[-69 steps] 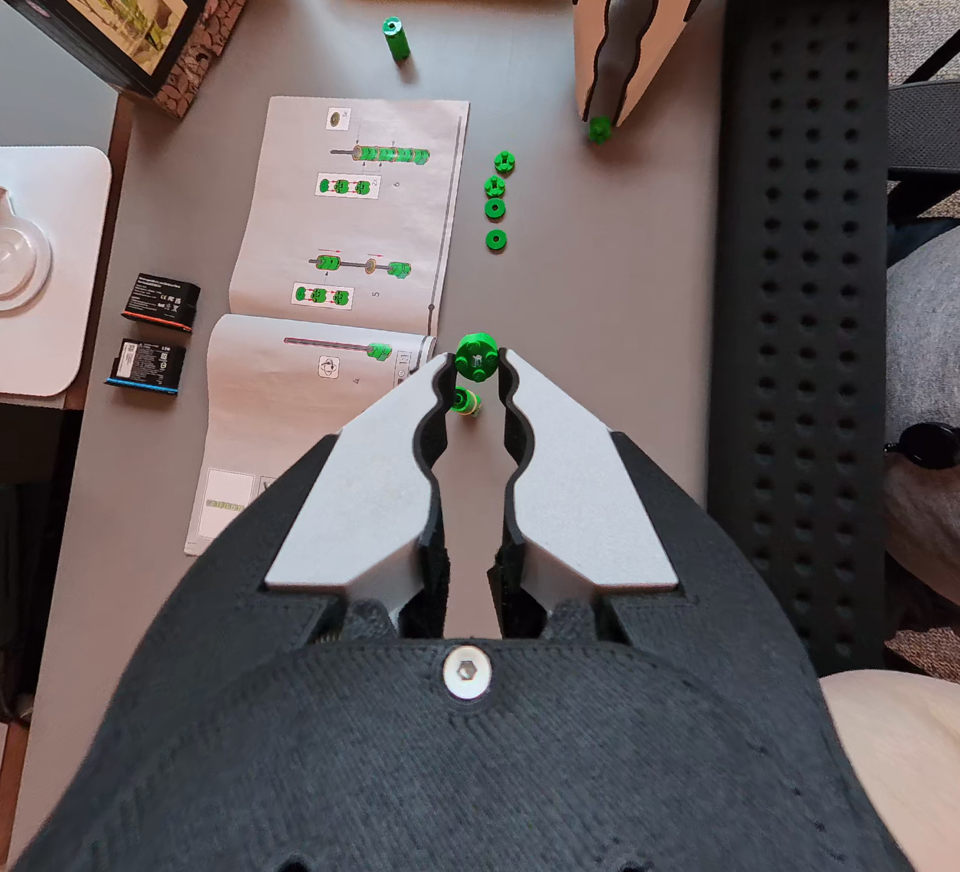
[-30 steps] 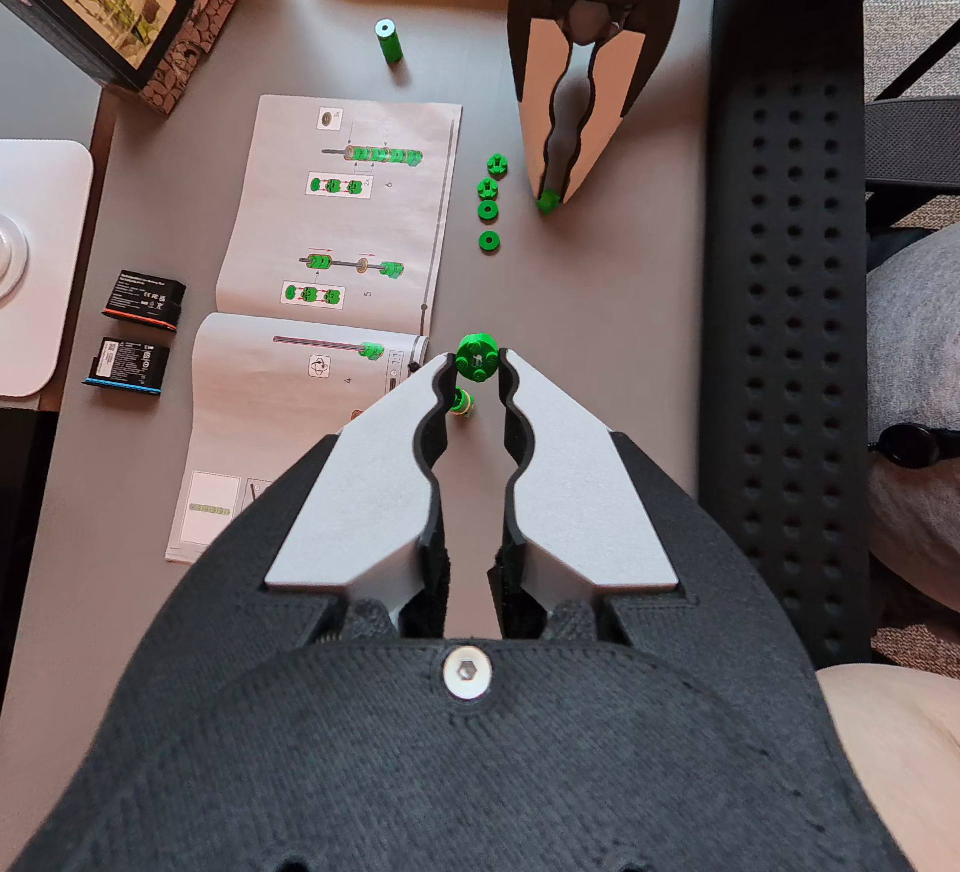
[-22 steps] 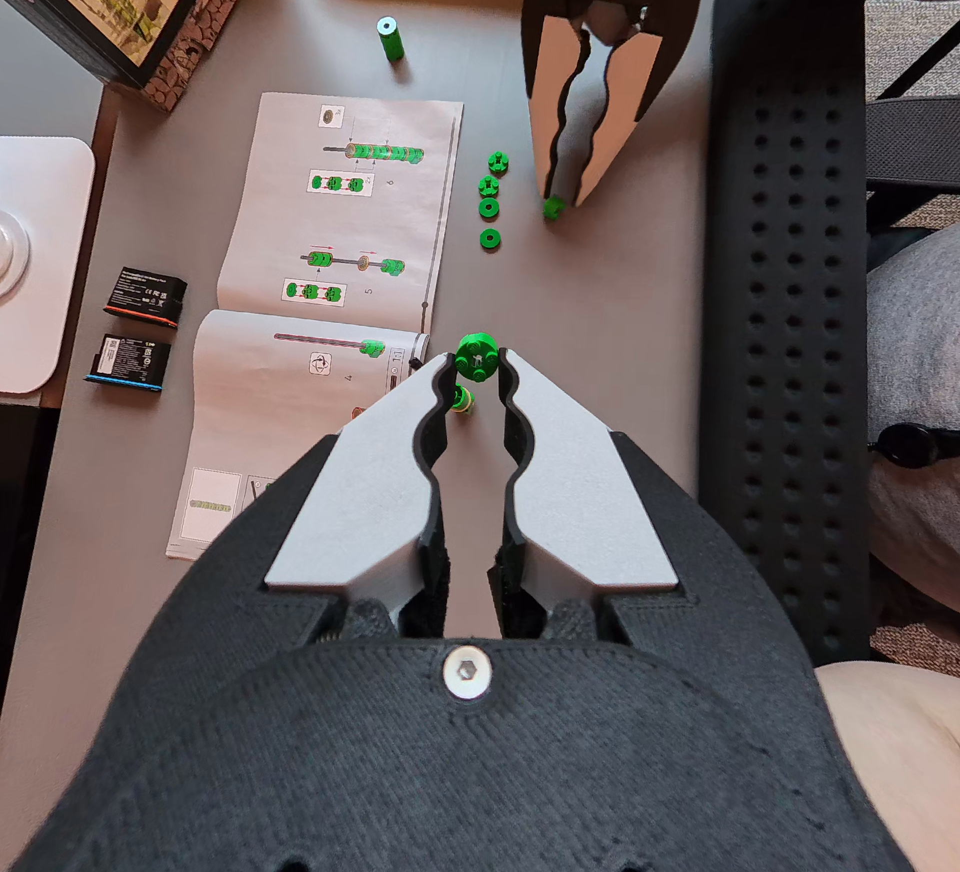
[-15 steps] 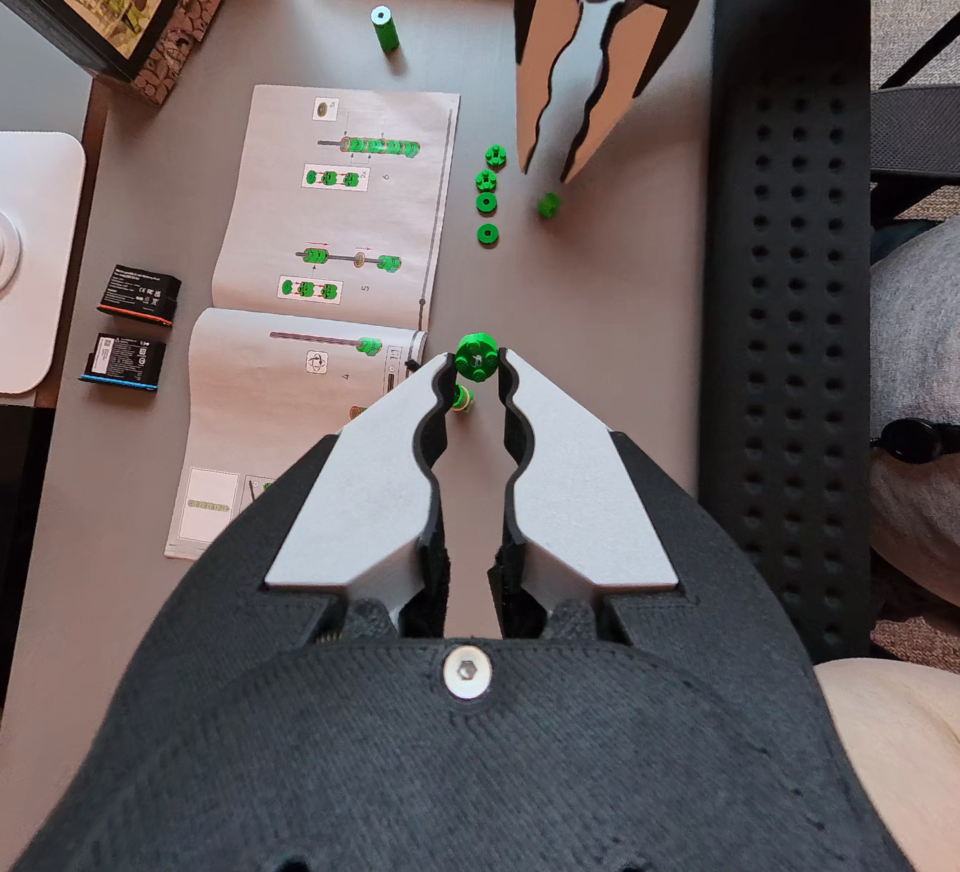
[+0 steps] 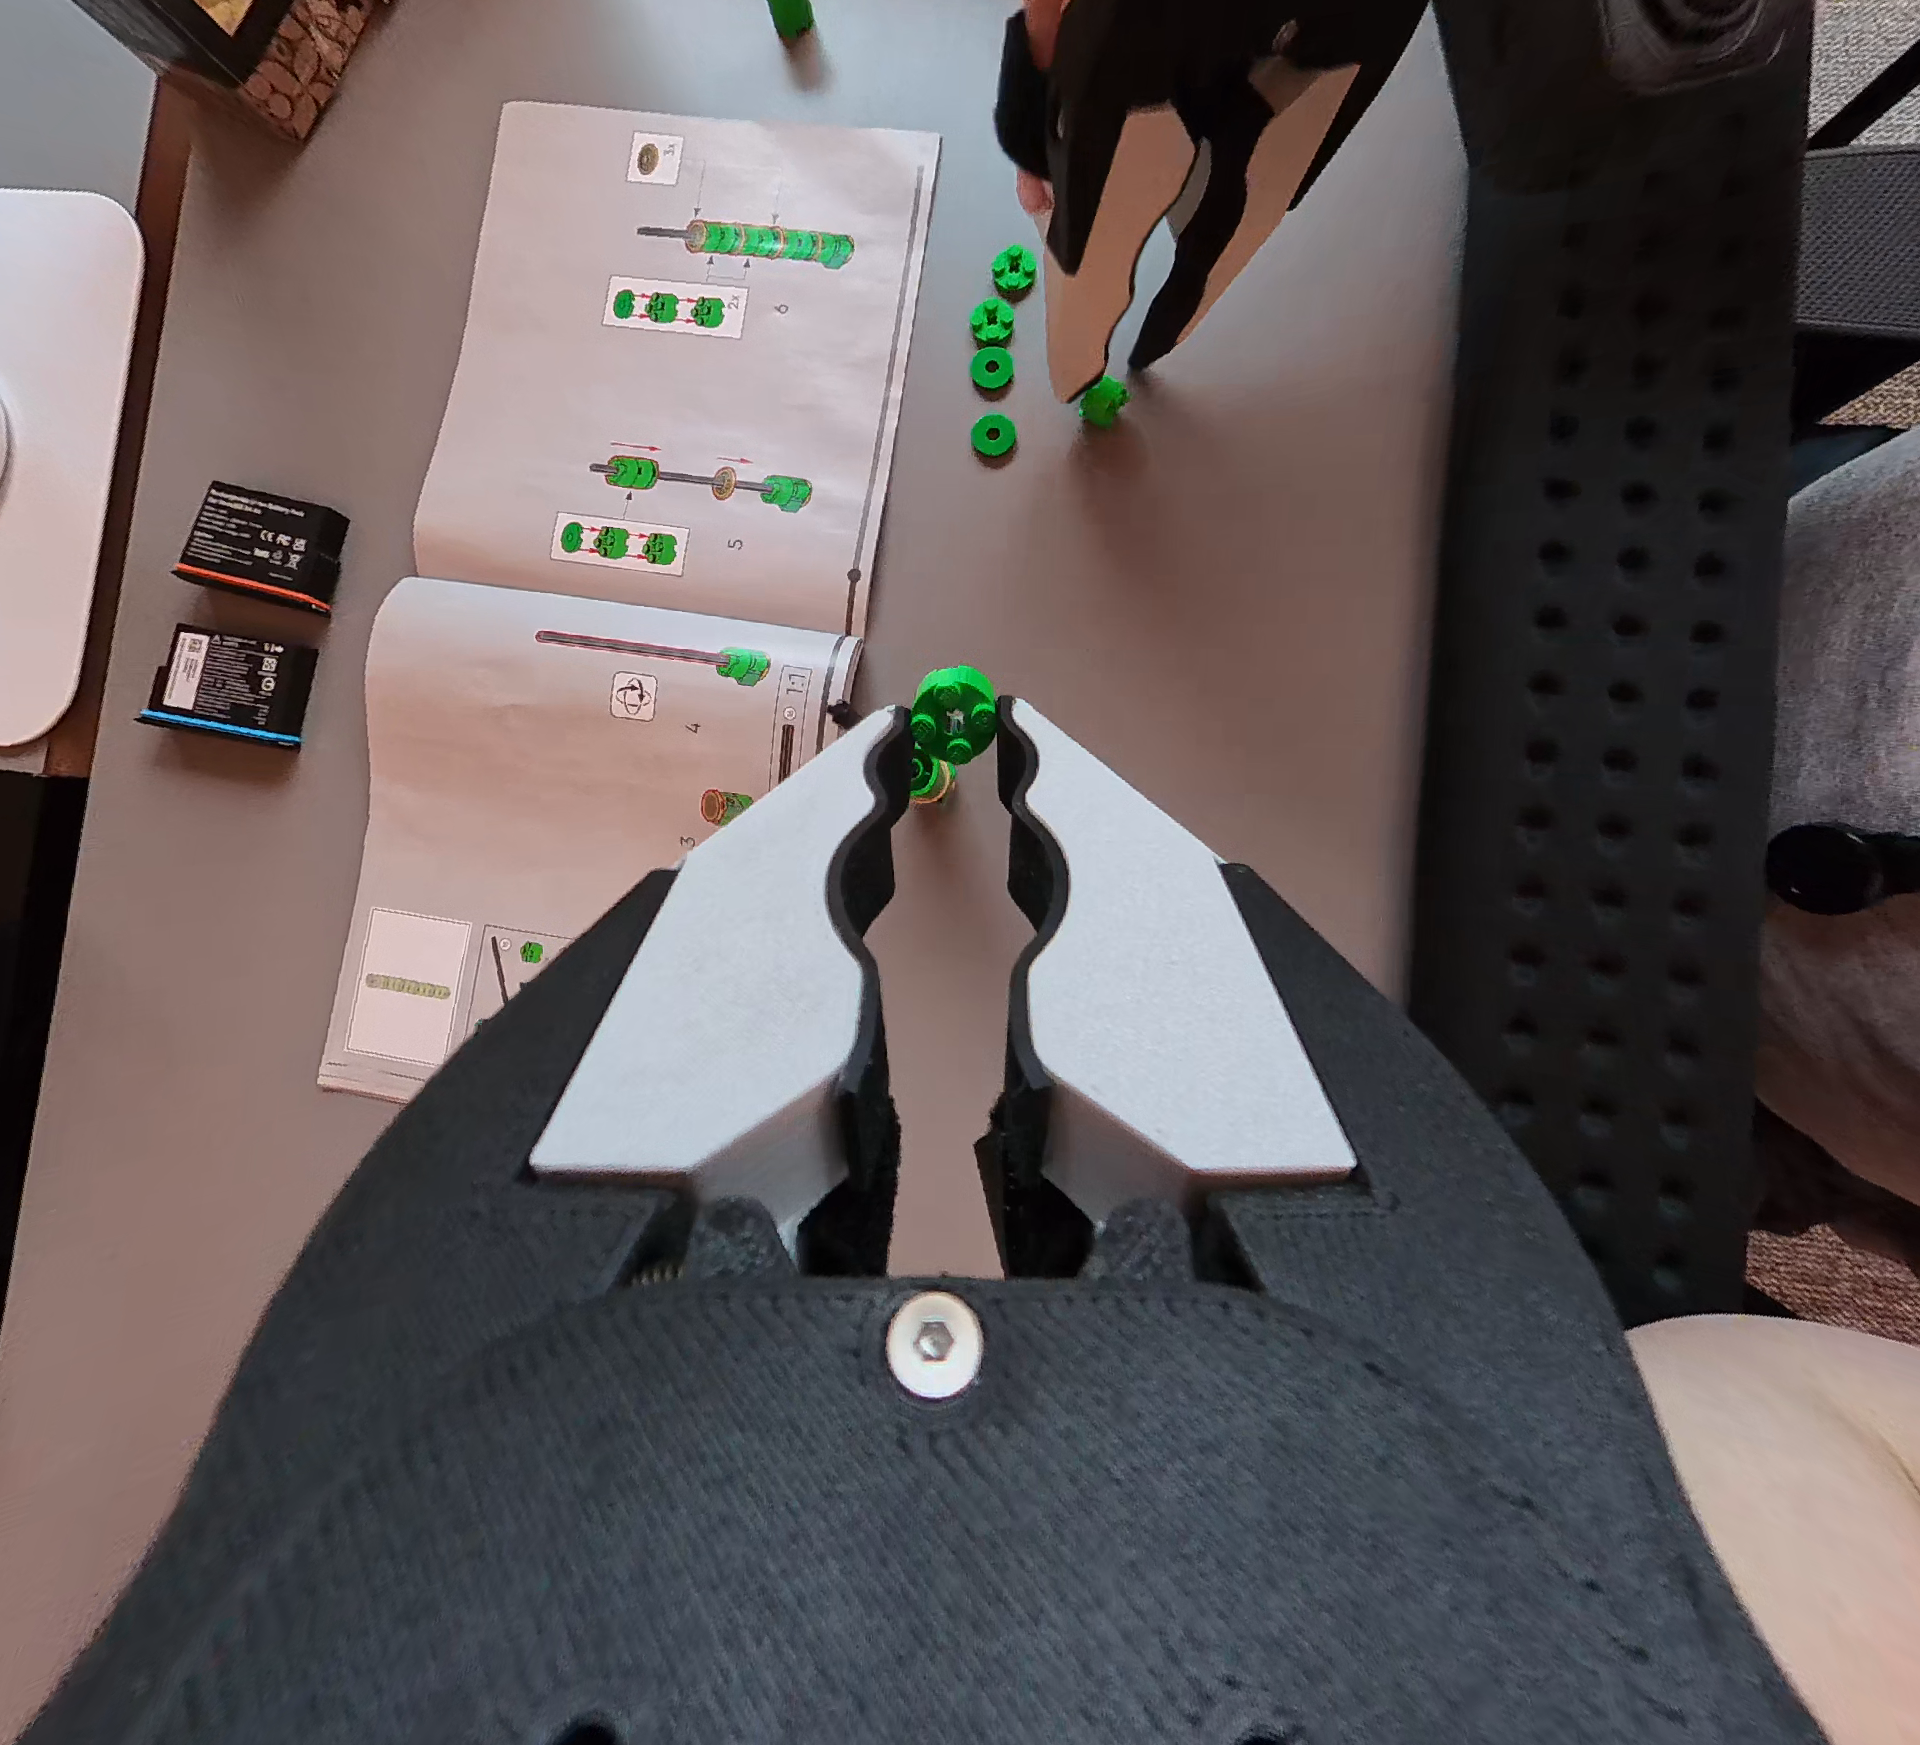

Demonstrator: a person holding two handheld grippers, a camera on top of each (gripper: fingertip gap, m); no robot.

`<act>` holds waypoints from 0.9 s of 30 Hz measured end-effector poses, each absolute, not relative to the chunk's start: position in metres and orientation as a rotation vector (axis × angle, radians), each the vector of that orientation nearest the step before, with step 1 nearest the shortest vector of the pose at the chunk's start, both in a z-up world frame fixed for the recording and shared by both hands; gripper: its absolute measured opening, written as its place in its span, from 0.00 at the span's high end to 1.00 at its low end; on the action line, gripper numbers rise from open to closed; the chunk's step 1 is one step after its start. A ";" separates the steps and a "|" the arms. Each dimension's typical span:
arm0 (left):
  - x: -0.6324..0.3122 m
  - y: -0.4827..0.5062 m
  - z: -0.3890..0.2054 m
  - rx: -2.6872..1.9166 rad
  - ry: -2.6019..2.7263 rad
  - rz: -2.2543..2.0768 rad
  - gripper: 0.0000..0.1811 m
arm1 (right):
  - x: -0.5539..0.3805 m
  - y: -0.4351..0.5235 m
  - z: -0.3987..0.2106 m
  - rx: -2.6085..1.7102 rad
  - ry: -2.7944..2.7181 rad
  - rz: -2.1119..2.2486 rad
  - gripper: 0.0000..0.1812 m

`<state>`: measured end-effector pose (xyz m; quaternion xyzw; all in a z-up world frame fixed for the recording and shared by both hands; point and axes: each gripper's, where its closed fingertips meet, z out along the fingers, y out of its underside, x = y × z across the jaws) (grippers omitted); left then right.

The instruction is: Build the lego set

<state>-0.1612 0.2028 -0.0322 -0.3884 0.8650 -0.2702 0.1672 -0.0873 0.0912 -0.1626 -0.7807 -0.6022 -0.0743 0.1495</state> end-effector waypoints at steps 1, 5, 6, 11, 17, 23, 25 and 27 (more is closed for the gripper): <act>-0.161 0.203 -0.033 -1.109 2.462 -0.765 0.93 | -0.088 0.093 -0.163 -2.234 -1.737 -0.199 0.86; -0.161 0.205 -0.035 -1.119 2.464 -0.753 0.93 | -0.094 0.102 -0.161 -2.208 -1.723 -0.155 0.87; -0.161 0.205 -0.035 -1.121 2.465 -0.751 0.93 | -0.095 0.103 -0.161 -2.207 -1.719 -0.139 0.87; -0.160 0.207 -0.038 -1.131 2.469 -0.741 0.92 | -0.092 0.106 -0.165 -2.235 -1.713 -0.120 0.90; -0.160 0.207 -0.039 -1.133 2.472 -0.742 0.92 | -0.094 0.107 -0.166 -2.260 -1.631 -0.084 0.92; -0.159 0.200 -0.028 -1.084 2.448 -0.831 0.93 | -0.090 0.116 -0.150 -2.303 -1.240 0.002 0.92; -0.158 0.193 -0.015 -1.037 2.417 -0.916 0.93 | -0.098 0.122 -0.123 -2.216 -1.035 0.121 0.92; -0.156 0.184 0.003 -0.969 2.360 -1.020 0.93 | -0.102 0.131 -0.088 -2.118 -0.855 0.200 0.92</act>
